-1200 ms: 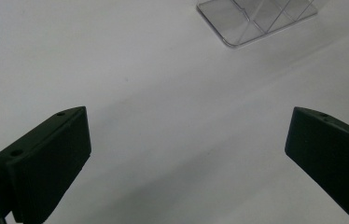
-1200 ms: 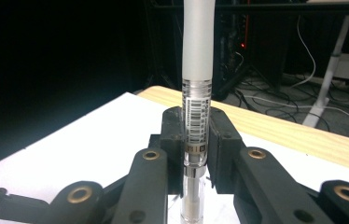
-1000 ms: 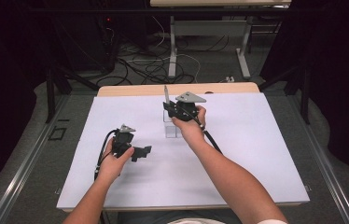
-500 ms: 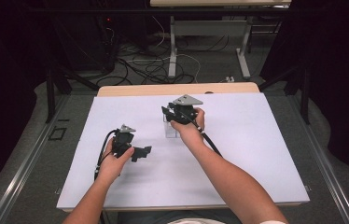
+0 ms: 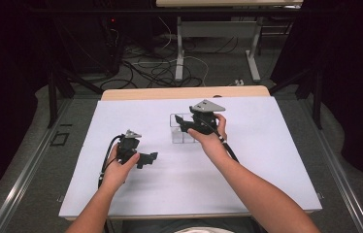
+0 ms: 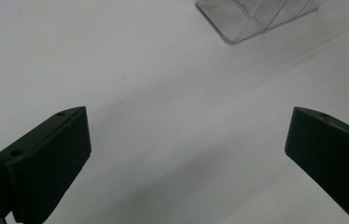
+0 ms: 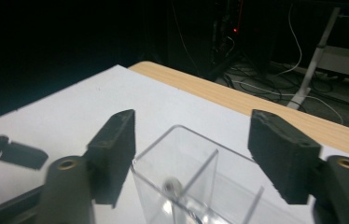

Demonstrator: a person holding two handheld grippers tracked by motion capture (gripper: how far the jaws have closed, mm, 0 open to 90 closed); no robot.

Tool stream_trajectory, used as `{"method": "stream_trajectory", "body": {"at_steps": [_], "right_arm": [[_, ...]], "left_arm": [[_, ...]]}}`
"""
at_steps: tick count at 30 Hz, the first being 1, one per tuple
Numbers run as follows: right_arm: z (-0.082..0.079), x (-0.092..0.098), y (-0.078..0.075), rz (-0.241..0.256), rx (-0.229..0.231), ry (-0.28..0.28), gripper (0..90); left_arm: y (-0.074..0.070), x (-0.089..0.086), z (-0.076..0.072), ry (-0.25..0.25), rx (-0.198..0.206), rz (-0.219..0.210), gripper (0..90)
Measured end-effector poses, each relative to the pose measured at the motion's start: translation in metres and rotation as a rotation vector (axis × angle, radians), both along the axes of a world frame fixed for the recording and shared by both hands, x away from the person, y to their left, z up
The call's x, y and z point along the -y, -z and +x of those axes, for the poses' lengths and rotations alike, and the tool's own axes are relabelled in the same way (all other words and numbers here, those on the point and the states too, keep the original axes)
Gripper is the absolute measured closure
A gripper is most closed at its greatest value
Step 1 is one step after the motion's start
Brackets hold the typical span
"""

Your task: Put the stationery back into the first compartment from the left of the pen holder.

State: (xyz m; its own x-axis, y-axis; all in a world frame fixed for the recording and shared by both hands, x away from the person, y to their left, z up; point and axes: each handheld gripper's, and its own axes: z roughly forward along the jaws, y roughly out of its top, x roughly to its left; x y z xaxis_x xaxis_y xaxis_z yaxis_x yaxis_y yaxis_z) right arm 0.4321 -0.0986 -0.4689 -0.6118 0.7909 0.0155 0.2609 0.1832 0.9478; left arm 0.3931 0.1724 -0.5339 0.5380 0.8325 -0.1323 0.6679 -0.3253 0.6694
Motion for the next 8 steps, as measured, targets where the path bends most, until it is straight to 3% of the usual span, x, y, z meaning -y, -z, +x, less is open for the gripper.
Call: {"method": "stream_trajectory", "body": {"at_steps": [5, 8], "right_arm": [[-0.015, 0.014, -0.001, -0.046, 0.035, 0.006, 14.7], [-0.024, 0.024, 0.0, -0.07, 0.04, -0.001, 10.6]], "left_arm": [[0.0, 0.0, 0.0, -0.002, 0.002, -0.005, 0.3], [0.0, -0.001, 0.0, -0.001, 0.008, -0.005, 0.3]]}}
